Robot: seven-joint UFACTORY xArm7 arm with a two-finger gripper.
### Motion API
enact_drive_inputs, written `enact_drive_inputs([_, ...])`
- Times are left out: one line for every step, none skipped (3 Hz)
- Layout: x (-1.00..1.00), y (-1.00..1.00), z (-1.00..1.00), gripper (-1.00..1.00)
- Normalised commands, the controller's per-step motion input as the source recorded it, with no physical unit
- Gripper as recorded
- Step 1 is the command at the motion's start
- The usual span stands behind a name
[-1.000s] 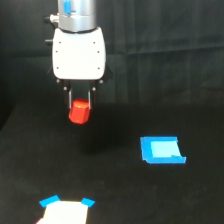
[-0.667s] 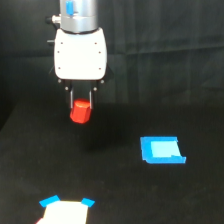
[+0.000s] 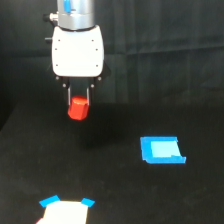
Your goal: Pick up the red object from the table
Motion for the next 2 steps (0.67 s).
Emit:
enact_drive_inputs([-0.08, 0.18, -0.11, -1.00])
enact_drive_inputs([-0.09, -0.03, -0.36, -1.00])
